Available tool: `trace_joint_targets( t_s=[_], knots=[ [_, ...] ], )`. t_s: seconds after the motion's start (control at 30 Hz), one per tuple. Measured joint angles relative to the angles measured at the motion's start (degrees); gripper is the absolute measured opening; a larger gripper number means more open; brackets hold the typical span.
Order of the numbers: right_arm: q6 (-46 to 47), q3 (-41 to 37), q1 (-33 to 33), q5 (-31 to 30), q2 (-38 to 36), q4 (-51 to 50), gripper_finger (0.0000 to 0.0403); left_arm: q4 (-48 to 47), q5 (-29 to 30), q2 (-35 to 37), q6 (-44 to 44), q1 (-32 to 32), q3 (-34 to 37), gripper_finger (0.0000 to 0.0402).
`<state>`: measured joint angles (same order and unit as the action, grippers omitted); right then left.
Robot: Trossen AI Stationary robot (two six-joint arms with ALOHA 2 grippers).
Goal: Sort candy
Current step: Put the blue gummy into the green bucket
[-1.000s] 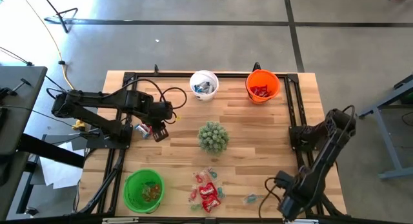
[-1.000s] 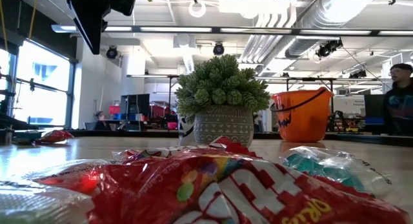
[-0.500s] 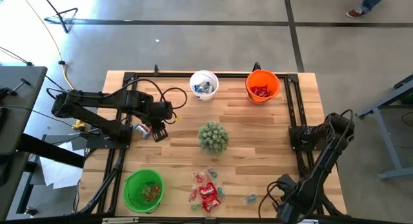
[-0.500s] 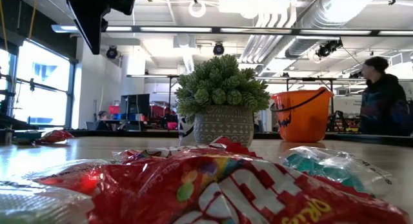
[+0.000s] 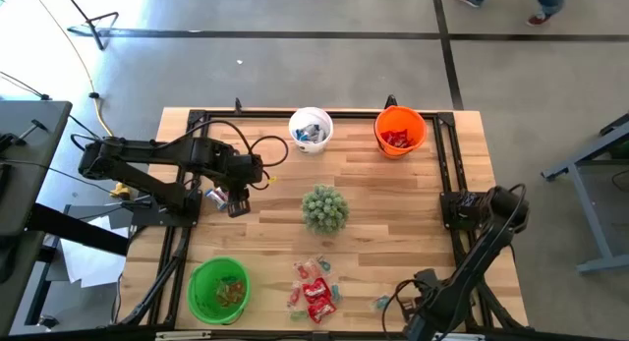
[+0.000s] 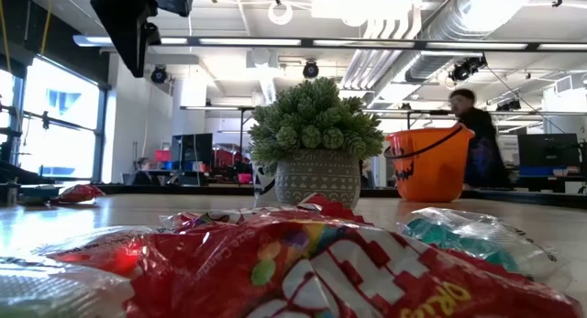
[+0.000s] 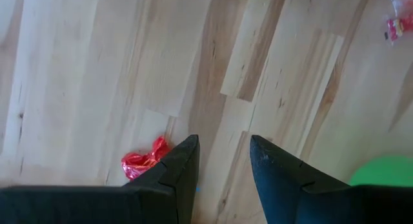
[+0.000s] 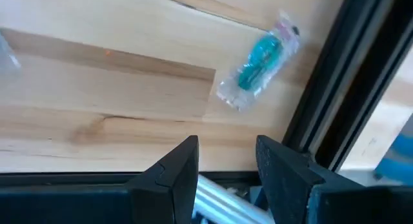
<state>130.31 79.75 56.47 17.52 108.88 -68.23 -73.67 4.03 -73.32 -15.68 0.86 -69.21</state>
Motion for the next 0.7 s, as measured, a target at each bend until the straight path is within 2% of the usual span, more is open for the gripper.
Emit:
trace_joint_targets(
  t_s=[0.23,0.5,0.7],
  knots=[
    [-14.0,0.0,0.2,1.0,0.8,-5.4,0.0151,0.0,0.3,0.0,1.0,0.0,0.0,0.0124],
    [-40.8,0.0,0.4,0.9,0.8,-8.2,0.0151,0.0,0.5,0.0,-2.2,0.0,0.0,0.0124],
    [-57.7,0.0,0.8,-1.8,0.8,-8.6,0.0151,0.0,0.4,0.0,-7.5,0.0,0.0,0.0124]
  ],
)
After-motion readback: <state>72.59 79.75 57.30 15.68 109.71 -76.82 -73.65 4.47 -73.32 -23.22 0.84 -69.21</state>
